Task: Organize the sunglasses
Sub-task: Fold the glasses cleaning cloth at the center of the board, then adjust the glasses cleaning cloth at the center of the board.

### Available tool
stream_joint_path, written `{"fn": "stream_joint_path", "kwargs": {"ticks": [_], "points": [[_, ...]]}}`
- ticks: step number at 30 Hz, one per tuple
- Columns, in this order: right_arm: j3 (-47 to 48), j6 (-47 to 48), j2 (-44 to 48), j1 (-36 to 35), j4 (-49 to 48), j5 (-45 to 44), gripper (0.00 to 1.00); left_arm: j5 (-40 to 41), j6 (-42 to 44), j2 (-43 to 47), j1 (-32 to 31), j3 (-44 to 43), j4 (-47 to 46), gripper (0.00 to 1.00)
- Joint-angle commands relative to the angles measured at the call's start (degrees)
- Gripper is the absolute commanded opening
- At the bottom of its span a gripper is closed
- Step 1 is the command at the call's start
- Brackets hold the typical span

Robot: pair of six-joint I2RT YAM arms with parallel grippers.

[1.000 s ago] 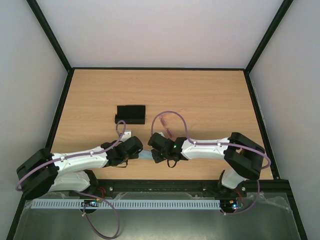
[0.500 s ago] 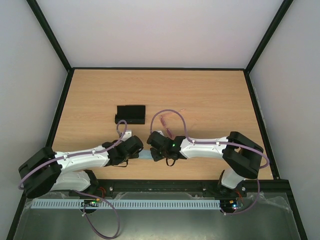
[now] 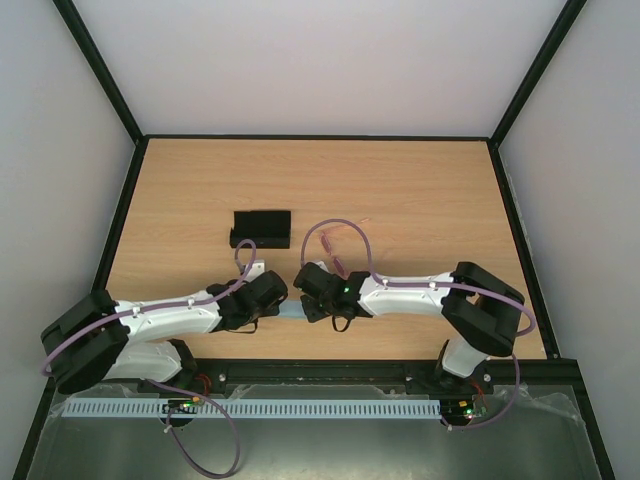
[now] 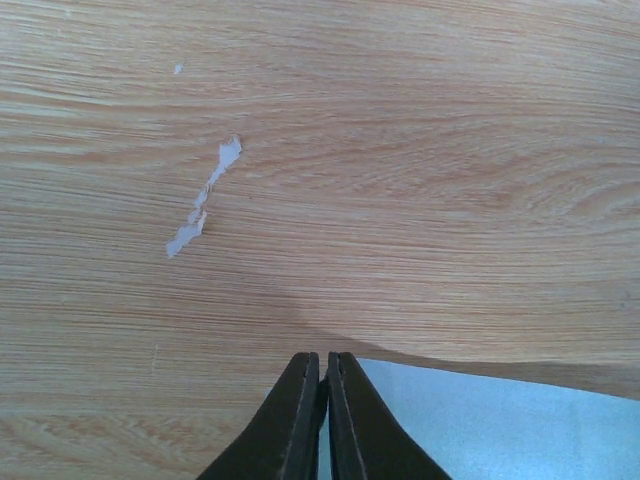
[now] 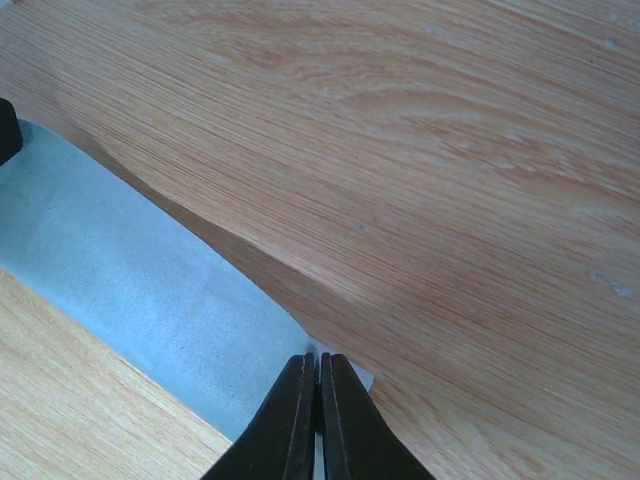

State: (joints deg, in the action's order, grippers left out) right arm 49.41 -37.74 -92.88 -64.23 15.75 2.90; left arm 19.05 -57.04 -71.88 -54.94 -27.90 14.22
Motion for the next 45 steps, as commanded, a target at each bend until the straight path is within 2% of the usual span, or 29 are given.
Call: {"fn": "stream_joint_path", "kwargs": {"ticks": [1, 7, 12, 14, 17, 21, 23, 25, 26, 28, 31, 33, 36, 39, 45], "points": [[0.3, -0.1, -1.2, 0.3, -1.2, -1.4, 0.06, 0.2, -0.2, -0.5, 0.3, 0.9, -0.5, 0.06], [0.1, -0.3, -1.0, 0.4, -1.6, -1.7, 0.12, 0.9, -0.2, -0.6, 0.4, 0.7, -0.3, 0.11], [0.7, -0.3, -0.4, 0.6, -0.8, -2.9, 0.18, 1.9, 0.1, -0.2, 0.7, 0.5, 0.0, 0.27], [1.1, -0.2, 0.1, 0.6, 0.0, -3.3, 0.22, 2.2, 0.3, 0.2, 1.1, 0.4, 0.4, 0.37], [1.2, -0.4, 1.8, 0.7, 1.2, -4.1, 0.29, 2.7, 0.5, 1.6, 1.3, -0.2, 1.9, 0.44], [1.2, -1.4, 5.4, 0.9, 3.1, -4.8, 0.44, 3.4, 0.4, 5.0, 1.5, -1.3, 5.4, 0.56], [0.8, -2.3, 7.7, 0.9, 3.8, -4.7, 0.49, 3.1, 0.3, 7.2, 1.5, -1.6, 7.1, 0.59], [0.0, -3.4, 10.2, 1.0, 3.7, -3.8, 0.50, 2.0, 0.3, 9.6, 1.5, -1.8, 8.4, 0.56], [-0.6, -4.1, 11.5, 1.1, 3.1, -2.6, 0.48, 1.2, 0.3, 10.9, 1.5, -1.8, 8.8, 0.51], [-2.0, -5.8, 13.9, 1.3, 1.0, 1.5, 0.37, -1.4, 0.6, 13.2, 1.6, -1.5, 8.8, 0.38], [-6.1, -9.6, 16.4, 2.6, -6.1, 11.1, 0.20, -9.6, 2.5, 15.7, 2.9, -0.2, 5.5, 0.20], [-9.5, -12.8, 17.1, 3.4, -14.6, 17.8, 0.16, -15.9, 3.1, 16.9, 4.0, 1.5, 1.5, 0.14], [-13.0, -17.0, 16.3, 4.1, -24.0, 24.1, 0.15, -21.8, 3.1, 18.9, 4.9, 4.1, -2.1, 0.09], [-14.6, -20.0, 13.5, 4.2, -30.7, 27.0, 0.13, -24.3, 3.2, 19.5, 5.5, 6.0, -4.1, 0.06], [-13.4, -21.2, 6.0, 4.1, -34.4, 26.3, 0.08, -26.8, 3.1, 17.6, 6.4, 9.1, -8.2, 0.02]]}}
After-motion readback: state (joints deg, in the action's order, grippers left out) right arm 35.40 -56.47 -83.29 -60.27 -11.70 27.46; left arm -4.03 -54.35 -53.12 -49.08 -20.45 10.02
